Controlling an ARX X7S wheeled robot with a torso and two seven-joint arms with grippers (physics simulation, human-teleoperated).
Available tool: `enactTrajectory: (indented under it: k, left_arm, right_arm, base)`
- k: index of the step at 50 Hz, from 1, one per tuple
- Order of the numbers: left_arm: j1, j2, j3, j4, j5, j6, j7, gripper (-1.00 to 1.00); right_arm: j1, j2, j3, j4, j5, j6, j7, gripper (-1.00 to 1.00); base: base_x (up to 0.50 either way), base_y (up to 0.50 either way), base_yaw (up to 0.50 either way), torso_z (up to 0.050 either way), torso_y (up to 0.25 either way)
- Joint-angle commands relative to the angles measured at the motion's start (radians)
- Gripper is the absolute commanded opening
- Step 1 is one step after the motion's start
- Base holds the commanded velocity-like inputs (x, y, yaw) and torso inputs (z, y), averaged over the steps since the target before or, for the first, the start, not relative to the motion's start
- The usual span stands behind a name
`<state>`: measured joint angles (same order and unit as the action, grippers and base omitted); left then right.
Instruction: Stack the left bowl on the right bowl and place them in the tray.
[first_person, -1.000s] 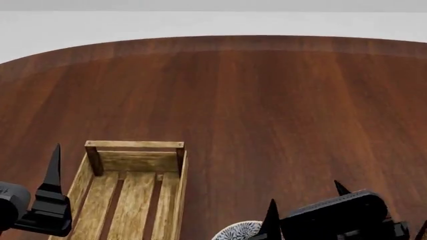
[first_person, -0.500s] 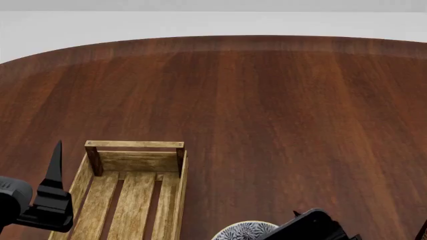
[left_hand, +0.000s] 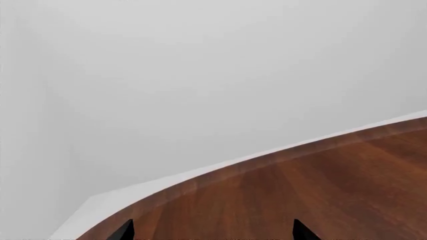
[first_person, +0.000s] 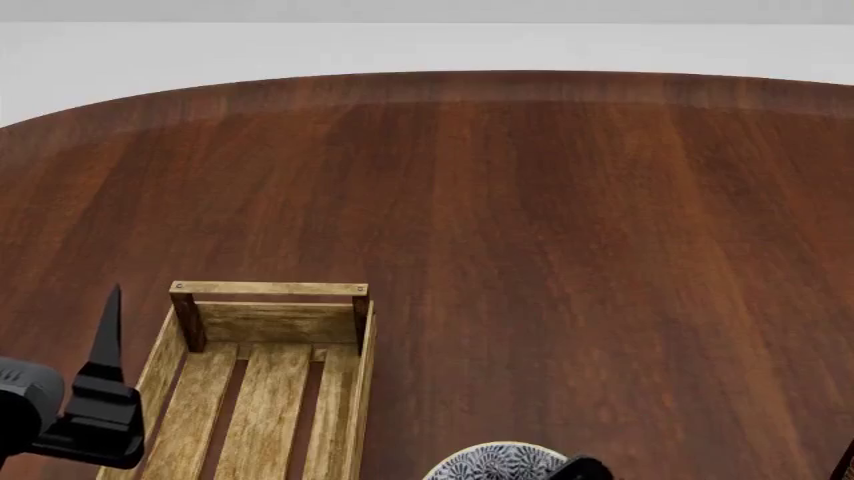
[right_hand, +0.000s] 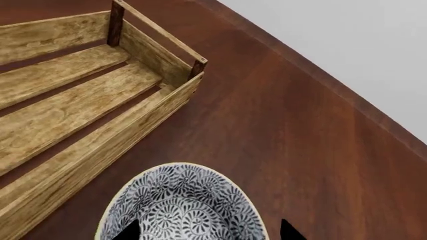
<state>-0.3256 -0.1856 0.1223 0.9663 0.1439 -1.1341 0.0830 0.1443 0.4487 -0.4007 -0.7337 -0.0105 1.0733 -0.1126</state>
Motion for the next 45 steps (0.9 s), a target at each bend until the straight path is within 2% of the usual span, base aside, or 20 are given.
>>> enactTrajectory:
  k: [1, 16, 45]
  left_arm:
    - [0.012, -0.002, -0.007, -0.001, -0.004, 0.010, -0.004, 1.00]
    - [0.007, -0.004, -0.003, 0.002, -0.007, 0.002, -0.010, 1.00]
    - [-0.005, -0.009, 0.002, 0.010, -0.012, -0.013, -0.017, 1.00]
  right_arm:
    - [-0.012, 0.009, -0.032, -0.014, 0.008, 0.007, -0.015, 1.00]
    - [-0.020, 0.010, -0.041, -0.048, 0.032, 0.028, -0.036, 1.00]
    - [-0.011, -0.018, -0.066, 0.061, 0.045, -0.015, -0.036, 1.00]
  base:
    - [0.00, 0.00, 0.00, 0.000, 0.000]
    - [0.00, 0.00, 0.00, 0.000, 0.000]
    - [0.00, 0.00, 0.00, 0.000, 0.000]
